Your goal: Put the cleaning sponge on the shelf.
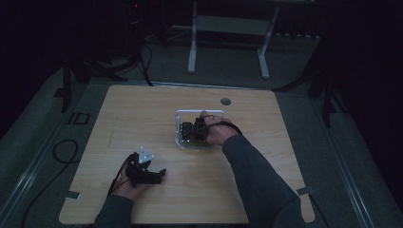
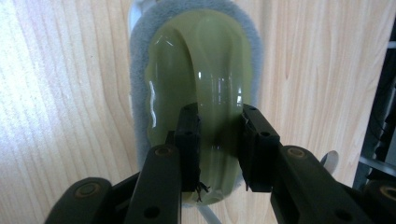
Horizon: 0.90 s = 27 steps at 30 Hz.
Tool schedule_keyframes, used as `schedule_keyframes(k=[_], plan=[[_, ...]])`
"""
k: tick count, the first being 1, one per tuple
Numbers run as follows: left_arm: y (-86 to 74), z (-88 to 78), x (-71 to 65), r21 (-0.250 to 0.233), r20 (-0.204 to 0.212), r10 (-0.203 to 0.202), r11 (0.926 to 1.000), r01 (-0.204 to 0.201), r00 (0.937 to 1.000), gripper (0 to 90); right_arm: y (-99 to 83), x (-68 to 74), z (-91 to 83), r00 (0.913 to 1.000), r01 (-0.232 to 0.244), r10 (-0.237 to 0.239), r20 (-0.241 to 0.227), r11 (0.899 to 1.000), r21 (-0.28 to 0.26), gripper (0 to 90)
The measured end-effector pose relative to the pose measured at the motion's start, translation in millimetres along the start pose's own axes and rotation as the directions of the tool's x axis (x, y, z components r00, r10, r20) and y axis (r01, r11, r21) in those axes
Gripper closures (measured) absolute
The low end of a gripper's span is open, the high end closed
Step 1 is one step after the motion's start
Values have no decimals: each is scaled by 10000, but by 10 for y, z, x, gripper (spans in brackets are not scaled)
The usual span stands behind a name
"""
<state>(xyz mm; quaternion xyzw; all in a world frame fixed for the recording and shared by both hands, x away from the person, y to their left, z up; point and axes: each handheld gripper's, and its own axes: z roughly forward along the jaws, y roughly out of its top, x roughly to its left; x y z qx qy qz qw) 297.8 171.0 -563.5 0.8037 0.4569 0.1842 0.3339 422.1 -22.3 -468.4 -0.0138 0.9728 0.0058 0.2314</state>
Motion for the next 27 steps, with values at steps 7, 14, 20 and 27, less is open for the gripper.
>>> schedule_keyframes(k=[7, 14, 20, 27], plan=[[0, 0, 1, -4, -7, 7, 10000, -7, 10000, 85, -41, -7, -80, 9997, -187, 182, -190, 9995, -258, 592], [0, -1, 1, 15, 4, 6, 10000, -6, 10000, 85, -87, -8, -210, 9985, -553, 549, -72, 9945, -893, 559], [1, -2, 2, 18, 2, 21, 10000, -21, 10000, 85, -132, 29, -341, 9965, -817, 835, 40, 9836, -1610, 560], [0, -1, 1, 5, 2, 0, 10000, 0, 10000, 85, -173, 79, -437, 9905, -1318, 1372, 71, 9635, -2329, 582]])
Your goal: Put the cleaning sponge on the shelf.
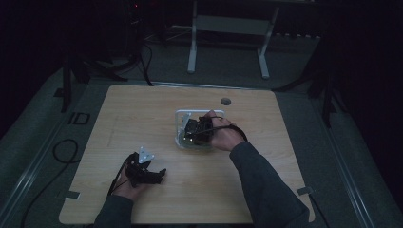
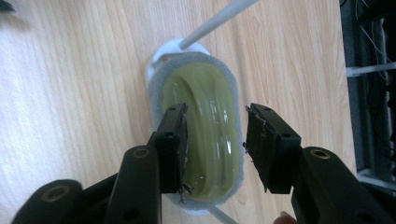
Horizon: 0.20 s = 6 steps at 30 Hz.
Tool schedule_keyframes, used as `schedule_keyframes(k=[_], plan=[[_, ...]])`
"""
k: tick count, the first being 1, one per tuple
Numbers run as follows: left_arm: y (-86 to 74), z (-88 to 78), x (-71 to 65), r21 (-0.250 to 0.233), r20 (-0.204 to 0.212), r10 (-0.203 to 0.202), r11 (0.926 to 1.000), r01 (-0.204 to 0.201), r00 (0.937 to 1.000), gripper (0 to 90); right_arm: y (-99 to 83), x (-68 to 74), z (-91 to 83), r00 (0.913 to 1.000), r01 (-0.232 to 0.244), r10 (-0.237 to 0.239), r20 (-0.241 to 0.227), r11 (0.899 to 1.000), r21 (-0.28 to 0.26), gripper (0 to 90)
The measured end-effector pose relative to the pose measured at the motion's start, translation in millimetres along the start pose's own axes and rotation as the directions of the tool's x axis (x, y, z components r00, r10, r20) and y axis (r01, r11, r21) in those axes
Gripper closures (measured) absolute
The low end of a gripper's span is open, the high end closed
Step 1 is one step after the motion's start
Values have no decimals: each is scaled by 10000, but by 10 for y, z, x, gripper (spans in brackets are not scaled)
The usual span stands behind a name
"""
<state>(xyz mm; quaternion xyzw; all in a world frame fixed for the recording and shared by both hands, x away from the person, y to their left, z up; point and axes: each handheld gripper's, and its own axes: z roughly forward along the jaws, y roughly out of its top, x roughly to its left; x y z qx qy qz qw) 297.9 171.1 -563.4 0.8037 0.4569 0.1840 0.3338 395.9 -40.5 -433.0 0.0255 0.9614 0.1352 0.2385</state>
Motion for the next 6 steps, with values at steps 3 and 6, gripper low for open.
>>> schedule_keyframes(k=[3, 6], plan=[[0, 0, 1, 9, -8, 19, 10000, -19, 10000, 85, -19, 31, -25, 9999, -136, 136, -20, 9998, -143, 584], [0, 0, 0, 5, -2, 11, 10000, -11, 10000, 85, -48, 69, -63, 9997, -237, 236, -50, 9994, -260, 585]])
